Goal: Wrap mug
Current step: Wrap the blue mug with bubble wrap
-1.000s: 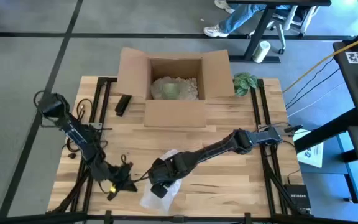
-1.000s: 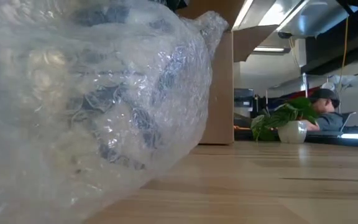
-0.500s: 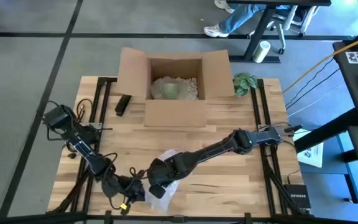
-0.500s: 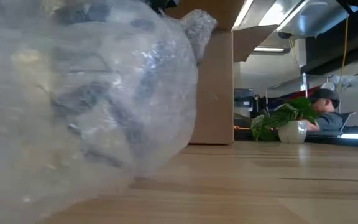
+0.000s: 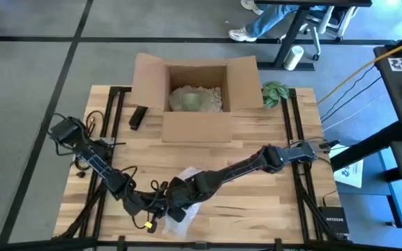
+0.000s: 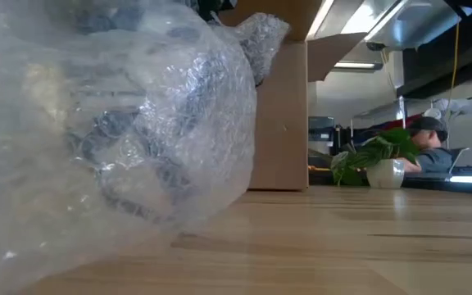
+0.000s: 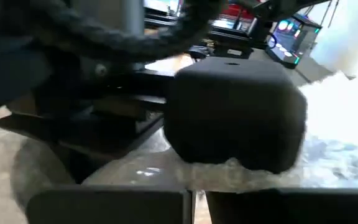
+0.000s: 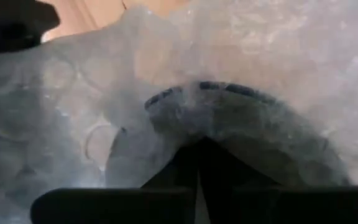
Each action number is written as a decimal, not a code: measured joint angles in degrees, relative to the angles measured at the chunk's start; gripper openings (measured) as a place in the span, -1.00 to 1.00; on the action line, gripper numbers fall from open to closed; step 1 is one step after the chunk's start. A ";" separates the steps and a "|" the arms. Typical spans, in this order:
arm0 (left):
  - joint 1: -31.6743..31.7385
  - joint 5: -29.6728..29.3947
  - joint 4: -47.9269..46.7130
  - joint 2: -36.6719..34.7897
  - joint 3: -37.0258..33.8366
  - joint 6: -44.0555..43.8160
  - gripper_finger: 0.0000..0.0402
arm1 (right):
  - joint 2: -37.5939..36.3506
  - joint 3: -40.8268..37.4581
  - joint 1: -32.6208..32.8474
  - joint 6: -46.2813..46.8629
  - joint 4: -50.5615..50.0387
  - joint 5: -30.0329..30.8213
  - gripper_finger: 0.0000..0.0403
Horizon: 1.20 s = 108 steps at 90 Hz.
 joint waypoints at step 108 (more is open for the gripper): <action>4.95 4.26 -4.59 -0.09 0.04 -3.71 -1.00 | -5.94 1.87 5.26 -3.95 1.29 15.36 -1.00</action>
